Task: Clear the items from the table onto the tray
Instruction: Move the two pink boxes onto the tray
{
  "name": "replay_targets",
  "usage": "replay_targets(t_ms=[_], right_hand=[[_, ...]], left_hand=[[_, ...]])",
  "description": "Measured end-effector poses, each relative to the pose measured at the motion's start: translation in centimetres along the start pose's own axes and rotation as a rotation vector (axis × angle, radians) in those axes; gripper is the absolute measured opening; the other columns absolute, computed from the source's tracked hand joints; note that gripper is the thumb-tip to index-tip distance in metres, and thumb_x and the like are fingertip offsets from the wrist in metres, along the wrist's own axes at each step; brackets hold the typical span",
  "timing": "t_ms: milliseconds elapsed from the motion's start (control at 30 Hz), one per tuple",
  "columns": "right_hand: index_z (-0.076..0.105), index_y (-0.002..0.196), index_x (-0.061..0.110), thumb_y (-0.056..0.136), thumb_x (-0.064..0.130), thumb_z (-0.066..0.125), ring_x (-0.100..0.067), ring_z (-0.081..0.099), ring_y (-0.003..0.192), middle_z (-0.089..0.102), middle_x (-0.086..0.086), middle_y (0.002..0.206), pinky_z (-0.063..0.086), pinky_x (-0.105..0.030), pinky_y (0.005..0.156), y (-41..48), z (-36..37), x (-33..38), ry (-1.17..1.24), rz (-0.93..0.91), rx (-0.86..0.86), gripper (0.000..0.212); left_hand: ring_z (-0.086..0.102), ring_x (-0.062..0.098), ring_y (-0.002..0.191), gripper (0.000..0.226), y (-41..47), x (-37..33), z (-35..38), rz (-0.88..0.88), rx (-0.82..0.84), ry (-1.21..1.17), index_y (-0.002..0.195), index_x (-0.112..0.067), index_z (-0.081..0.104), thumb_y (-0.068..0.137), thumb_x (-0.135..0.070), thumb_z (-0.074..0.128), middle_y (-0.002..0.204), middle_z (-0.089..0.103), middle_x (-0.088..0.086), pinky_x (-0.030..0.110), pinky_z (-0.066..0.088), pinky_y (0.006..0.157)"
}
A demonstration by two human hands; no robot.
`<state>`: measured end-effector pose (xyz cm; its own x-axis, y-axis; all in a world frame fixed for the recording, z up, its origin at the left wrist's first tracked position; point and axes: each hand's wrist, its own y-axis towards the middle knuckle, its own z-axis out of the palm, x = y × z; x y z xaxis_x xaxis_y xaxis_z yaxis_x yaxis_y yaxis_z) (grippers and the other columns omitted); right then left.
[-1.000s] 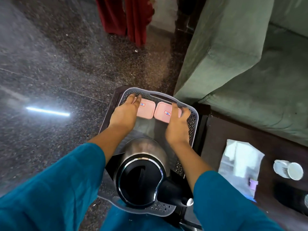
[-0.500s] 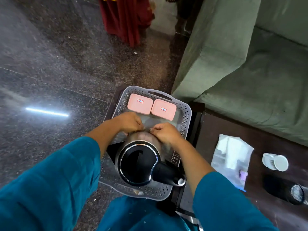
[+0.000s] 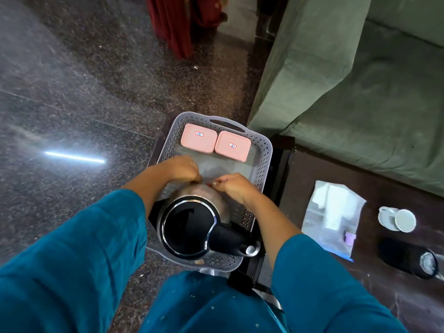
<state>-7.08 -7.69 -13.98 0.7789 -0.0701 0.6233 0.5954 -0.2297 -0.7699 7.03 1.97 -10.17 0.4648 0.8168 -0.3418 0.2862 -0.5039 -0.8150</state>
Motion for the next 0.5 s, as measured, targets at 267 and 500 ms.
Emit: replay_targets(t_ms=[267,500], right_hand=[[0.062,0.113,-0.001,0.087,-0.001,0.053,-0.016,0.056,0.095,0.065,-0.015,0.114,0.045,-0.025,0.092,-0.1,0.1,0.4,0.146,-0.04,0.064,0.028],[0.061,0.118,0.013,0.091,0.023,0.055,-0.018,0.057,0.108,0.063,-0.006,0.122,0.042,-0.026,0.091,-0.8,0.3,-0.1,0.019,-0.07,-0.12,0.03]], left_hand=[[0.054,0.02,0.082,0.021,0.8,0.6,0.0,-0.071,-0.003,-0.05,0.1,-0.002,0.067,0.084,-0.011,0.057,0.111,0.067,0.02,0.022,0.043,0.059],[0.057,0.027,0.111,0.031,-0.6,-2.3,-0.1,0.08,0.07,0.134,0.115,-0.007,0.062,0.09,-0.023,0.053,0.121,0.063,0.013,0.032,0.041,0.095]])
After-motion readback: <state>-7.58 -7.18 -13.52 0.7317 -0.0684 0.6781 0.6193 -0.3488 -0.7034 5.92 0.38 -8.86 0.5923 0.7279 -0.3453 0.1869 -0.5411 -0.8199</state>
